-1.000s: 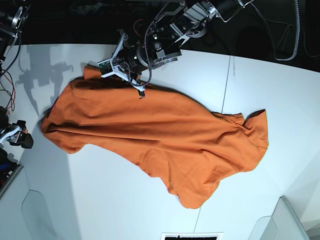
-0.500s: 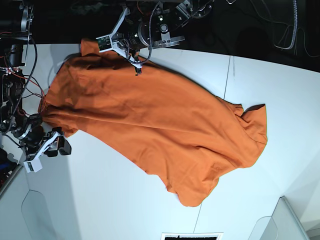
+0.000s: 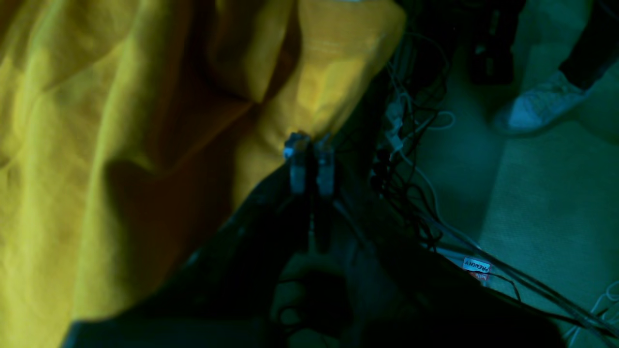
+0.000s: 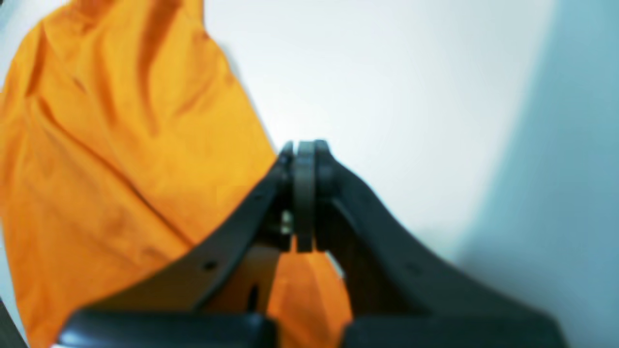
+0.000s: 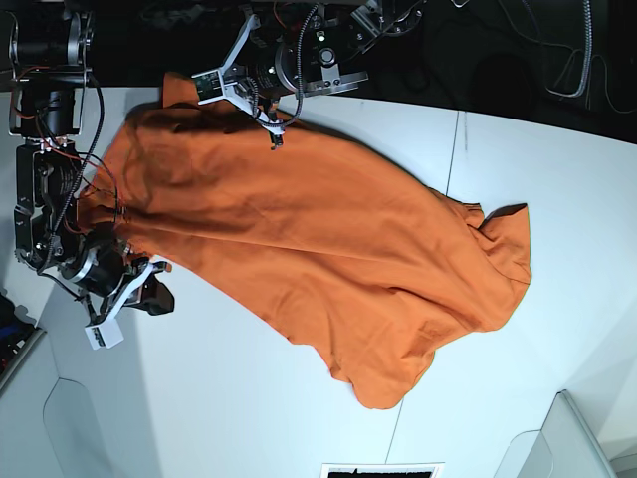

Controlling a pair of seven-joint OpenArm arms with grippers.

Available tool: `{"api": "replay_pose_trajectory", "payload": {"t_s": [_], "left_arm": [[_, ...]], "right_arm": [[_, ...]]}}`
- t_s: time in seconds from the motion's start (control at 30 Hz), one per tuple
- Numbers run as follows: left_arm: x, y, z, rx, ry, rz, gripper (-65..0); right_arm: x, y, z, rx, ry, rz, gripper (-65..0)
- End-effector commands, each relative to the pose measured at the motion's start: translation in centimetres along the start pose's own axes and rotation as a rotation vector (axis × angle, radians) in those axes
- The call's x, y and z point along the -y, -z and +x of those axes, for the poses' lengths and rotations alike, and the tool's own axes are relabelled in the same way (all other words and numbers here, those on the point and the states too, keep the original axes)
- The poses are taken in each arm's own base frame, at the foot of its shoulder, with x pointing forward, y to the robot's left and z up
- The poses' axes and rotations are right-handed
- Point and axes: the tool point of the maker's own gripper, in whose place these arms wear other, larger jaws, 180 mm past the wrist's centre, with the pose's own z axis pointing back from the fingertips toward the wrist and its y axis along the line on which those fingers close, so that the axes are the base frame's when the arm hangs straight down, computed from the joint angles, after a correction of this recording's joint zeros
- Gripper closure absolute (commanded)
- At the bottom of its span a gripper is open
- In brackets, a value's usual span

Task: Layout the t-shirt on the table in an organized manner, then fold the t-shirt properly
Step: 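Grasp the collar edge with the left gripper and drag it along the table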

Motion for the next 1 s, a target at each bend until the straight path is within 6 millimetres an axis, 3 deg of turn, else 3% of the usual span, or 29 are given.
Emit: {"api": "replay_pose_trajectory", "payload": {"t_s": [0.0,0.13,0.37,0.57,0.8,0.97], "left_arm": [[-0.1,-0.2,1.4,0.045,0.002,0.002,0.0],[-1.3,-0.4,1.0,0.035,-0.008,0.033,0.0],[-5.5,-1.7,-0.6,0.041,-0.099,0.104,0.0],[-9.5,-3.7,-2.5,0.055,-0.211,0.184,0.0],[-13.0,-7.2,-6.9,0.019,-0.27,0.244,0.0],[-14.7,-9.4,-8.6,0.026,-0.324,0.274,0.0]], "right_arm": [[-0.4,-0.3,2.6,0.067,-0.022,0.022,0.0],[-0.6,-0.3,2.0,0.032,-0.016,0.032,0.0],[-1.1,-0.4,-0.3,-0.07,-0.011,0.066,0.0],[-1.8,-0.6,-1.0,-0.105,0.025,0.108,0.0],[-3.3,-0.4,-5.1,-0.236,0.032,0.149,0.0],[-3.4,-0.6,-7.8,-0.287,0.038,0.14,0.0]]}}
